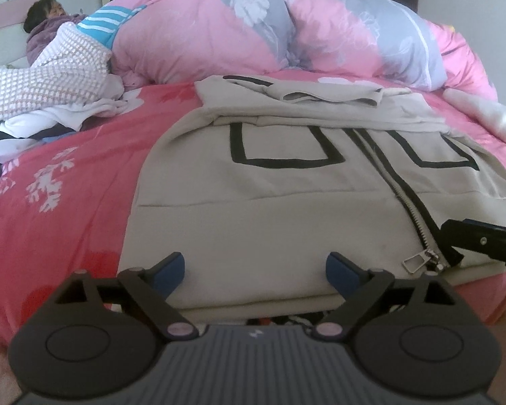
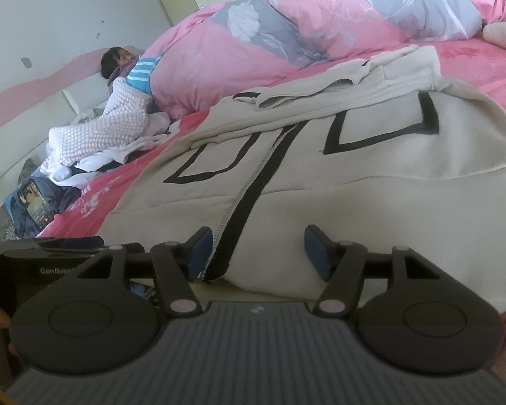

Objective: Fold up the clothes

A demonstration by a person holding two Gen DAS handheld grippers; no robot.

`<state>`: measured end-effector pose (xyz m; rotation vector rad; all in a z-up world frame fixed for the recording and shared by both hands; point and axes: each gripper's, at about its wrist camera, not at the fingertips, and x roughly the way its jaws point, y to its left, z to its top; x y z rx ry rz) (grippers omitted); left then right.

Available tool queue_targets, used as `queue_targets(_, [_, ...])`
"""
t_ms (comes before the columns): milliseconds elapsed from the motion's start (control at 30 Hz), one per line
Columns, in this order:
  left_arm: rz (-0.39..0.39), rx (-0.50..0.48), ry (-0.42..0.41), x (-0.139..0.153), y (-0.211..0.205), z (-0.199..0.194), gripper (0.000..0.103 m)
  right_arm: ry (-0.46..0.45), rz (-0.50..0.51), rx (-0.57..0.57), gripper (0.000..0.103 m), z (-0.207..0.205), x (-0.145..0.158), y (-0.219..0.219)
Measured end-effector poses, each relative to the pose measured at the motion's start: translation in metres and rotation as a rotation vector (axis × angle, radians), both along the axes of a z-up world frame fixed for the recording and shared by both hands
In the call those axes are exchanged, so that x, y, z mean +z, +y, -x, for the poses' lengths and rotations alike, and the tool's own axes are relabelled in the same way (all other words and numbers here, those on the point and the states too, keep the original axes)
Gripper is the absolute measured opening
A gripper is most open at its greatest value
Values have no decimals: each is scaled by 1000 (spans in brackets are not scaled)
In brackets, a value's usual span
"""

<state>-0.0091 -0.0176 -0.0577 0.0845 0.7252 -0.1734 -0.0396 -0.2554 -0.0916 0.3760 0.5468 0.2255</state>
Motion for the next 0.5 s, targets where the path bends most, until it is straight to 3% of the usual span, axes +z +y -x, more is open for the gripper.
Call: queue_targets(500, [30, 36, 11, 5, 19, 7, 96, -17, 27, 1, 66, 13, 14, 12])
